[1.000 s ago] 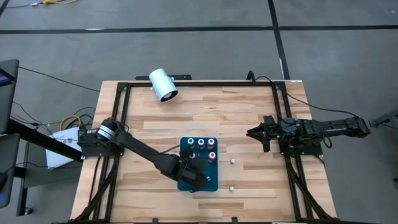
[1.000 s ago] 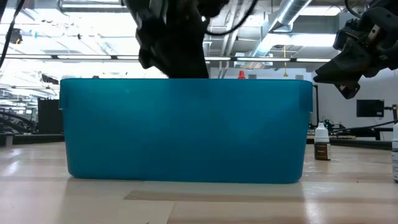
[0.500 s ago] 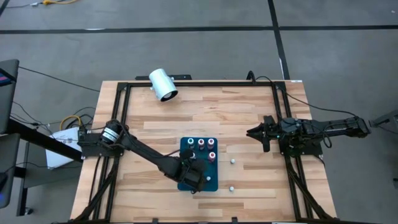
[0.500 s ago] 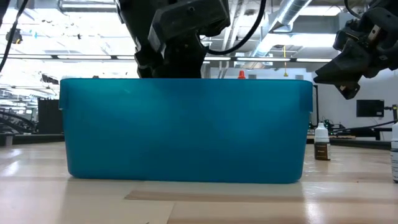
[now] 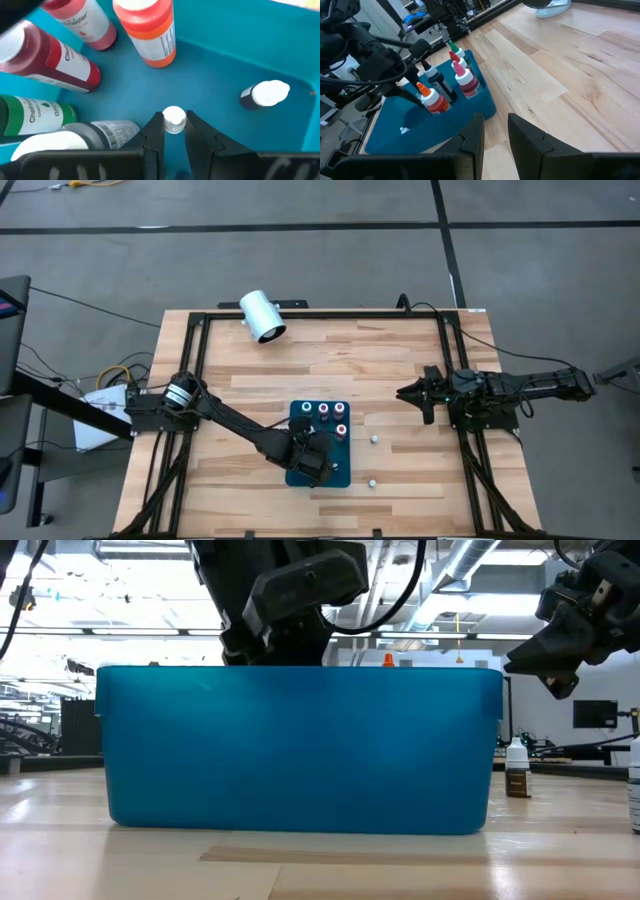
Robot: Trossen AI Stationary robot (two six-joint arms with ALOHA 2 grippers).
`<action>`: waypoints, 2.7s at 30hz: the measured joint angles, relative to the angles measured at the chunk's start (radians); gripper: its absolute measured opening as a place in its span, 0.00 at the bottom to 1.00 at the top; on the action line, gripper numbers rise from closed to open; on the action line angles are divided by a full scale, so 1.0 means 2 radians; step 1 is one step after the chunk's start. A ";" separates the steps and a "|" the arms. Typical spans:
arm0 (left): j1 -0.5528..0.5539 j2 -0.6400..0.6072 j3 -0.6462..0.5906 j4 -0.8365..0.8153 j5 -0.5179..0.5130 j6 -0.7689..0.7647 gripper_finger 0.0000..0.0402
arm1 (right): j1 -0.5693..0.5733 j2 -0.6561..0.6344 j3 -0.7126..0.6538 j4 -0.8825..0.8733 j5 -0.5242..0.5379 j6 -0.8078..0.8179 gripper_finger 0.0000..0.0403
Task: Pick & Place food coloring
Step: Put the small black food coloring bottle into the blue container, then put the small brown food coloring bottle into the blue container
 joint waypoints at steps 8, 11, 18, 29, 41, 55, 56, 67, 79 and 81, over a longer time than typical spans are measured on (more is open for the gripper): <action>0.000 0.000 -0.001 0.002 -0.001 0.000 0.11 | 0.000 0.000 0.000 0.000 0.000 0.000 0.19; 0.000 0.000 -0.001 0.002 0.000 0.000 0.11 | 0.000 0.000 0.000 0.000 0.000 0.000 0.19; 0.001 0.000 -0.001 0.002 0.002 0.000 0.13 | 0.000 0.000 0.000 0.000 0.000 0.000 0.19; 0.001 0.000 -0.001 0.002 0.002 0.002 0.28 | 0.000 0.000 0.000 0.000 0.000 0.000 0.19; 0.001 0.000 0.000 0.000 0.002 0.009 0.30 | 0.000 0.000 0.000 0.000 0.000 0.000 0.19; 0.001 0.000 0.100 -0.130 0.001 0.009 0.30 | 0.000 0.000 0.000 0.000 -0.012 0.018 0.19; 0.001 0.000 0.113 -0.149 0.001 0.005 0.30 | 0.000 0.000 0.000 -0.001 -0.020 0.018 0.19; -0.017 0.000 0.238 -0.323 -0.001 -0.028 0.30 | 0.013 0.000 0.000 -0.045 -0.053 0.070 0.19; -0.089 0.000 0.250 -0.475 -0.136 -0.150 0.30 | 0.080 0.000 0.000 -0.035 -0.037 0.053 0.19; -0.101 0.000 0.250 -0.478 -0.175 -0.182 0.30 | 0.088 0.000 0.000 -0.035 -0.021 0.053 0.20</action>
